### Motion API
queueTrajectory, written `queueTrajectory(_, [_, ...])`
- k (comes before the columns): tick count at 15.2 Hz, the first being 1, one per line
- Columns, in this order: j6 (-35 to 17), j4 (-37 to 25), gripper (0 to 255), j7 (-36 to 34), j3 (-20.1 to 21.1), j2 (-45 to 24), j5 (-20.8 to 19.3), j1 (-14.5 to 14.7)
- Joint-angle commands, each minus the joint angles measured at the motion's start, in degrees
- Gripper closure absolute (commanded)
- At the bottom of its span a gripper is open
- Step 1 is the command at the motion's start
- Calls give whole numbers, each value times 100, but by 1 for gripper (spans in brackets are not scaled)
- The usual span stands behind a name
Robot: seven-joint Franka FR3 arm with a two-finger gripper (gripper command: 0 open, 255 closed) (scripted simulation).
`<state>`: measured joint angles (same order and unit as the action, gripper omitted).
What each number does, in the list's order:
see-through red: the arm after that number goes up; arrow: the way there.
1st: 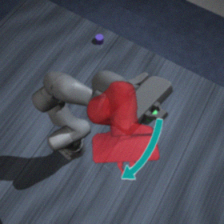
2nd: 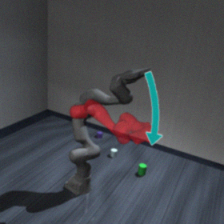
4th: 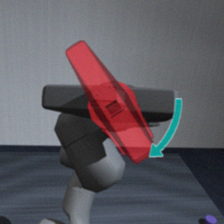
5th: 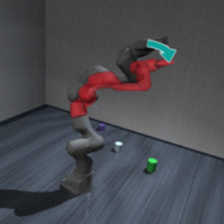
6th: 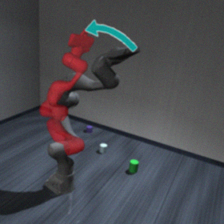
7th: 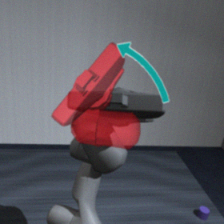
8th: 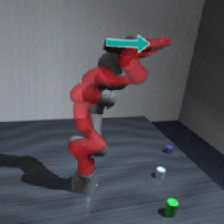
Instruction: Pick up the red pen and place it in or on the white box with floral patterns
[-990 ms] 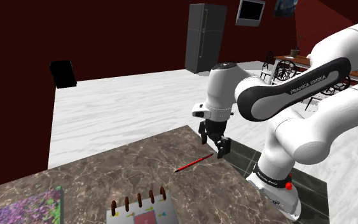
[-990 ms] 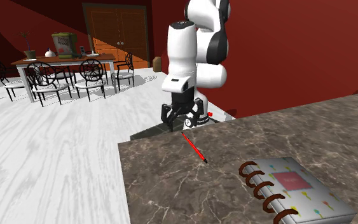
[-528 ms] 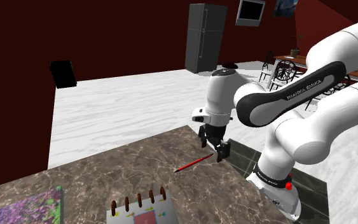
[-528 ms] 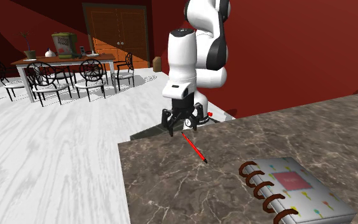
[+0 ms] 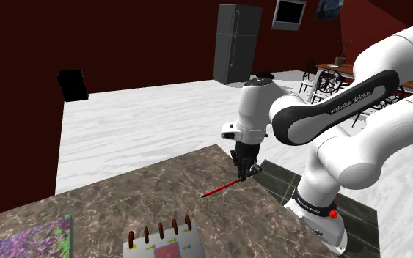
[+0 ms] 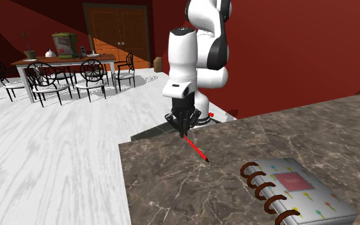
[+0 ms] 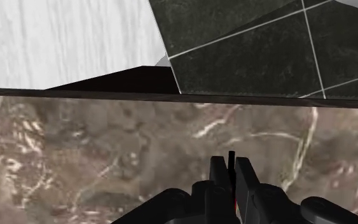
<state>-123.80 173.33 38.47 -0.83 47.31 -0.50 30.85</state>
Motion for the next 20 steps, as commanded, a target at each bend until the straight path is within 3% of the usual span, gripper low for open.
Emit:
queueTrajectory(1, [15,28,255,8,-4,-21,7,0])
queueTrajectory(5, [21,41,255,-13,11,-2,22,19])
queueTrajectory(20, [1563,-849,255,-21,20,651,29,25])
